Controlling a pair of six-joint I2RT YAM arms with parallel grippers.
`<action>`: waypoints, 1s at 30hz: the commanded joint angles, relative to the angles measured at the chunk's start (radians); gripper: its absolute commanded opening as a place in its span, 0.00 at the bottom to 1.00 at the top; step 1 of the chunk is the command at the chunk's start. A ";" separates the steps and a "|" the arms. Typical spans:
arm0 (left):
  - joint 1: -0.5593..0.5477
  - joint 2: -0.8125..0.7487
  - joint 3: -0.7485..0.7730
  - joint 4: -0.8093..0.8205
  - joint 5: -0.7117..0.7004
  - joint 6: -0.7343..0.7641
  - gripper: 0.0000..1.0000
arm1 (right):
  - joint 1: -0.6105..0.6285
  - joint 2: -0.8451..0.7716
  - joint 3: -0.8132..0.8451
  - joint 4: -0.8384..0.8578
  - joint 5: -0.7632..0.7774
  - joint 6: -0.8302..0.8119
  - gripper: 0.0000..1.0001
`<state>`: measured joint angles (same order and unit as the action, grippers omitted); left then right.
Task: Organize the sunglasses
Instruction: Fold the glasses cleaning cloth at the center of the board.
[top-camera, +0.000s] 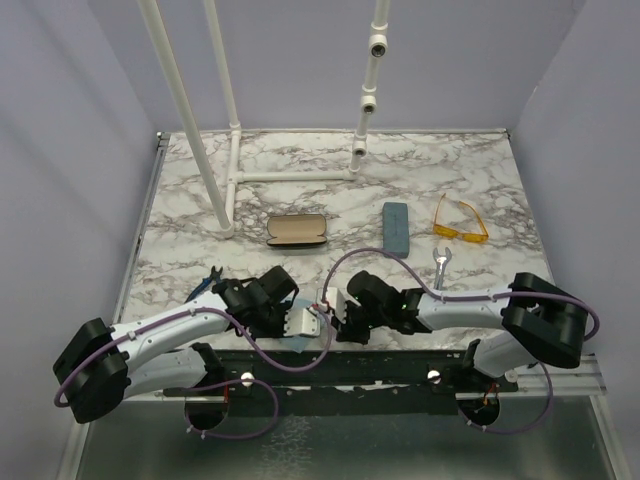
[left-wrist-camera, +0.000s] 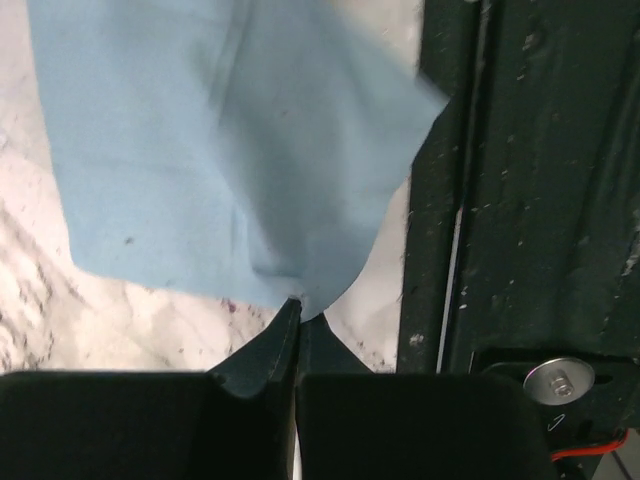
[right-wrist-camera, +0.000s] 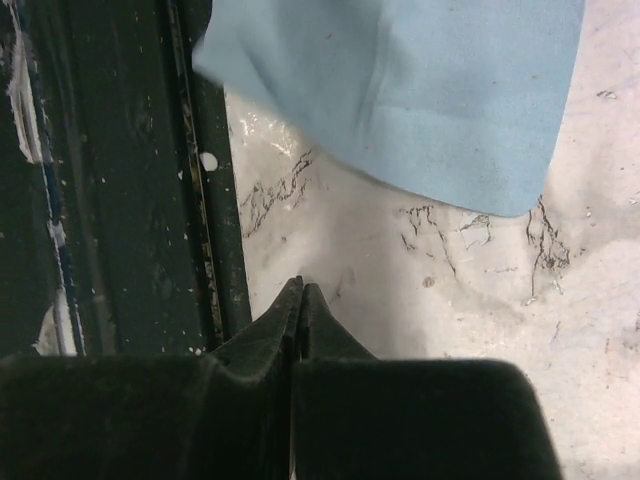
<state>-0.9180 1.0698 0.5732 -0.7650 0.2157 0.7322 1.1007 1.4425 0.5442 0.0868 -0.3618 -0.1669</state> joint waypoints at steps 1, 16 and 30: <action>-0.017 0.024 -0.012 0.139 -0.058 -0.017 0.00 | 0.011 0.071 0.129 0.033 0.006 0.056 0.01; 0.007 0.021 -0.001 0.201 -0.008 -0.043 0.00 | -0.009 -0.084 -0.018 0.228 0.019 0.077 0.02; 0.118 0.089 0.046 0.187 -0.002 -0.066 0.00 | -0.117 -0.145 -0.123 0.329 -0.040 0.185 0.07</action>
<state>-0.8333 1.1332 0.5694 -0.5720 0.1871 0.6758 0.9821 1.3128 0.4385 0.3523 -0.3733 -0.0036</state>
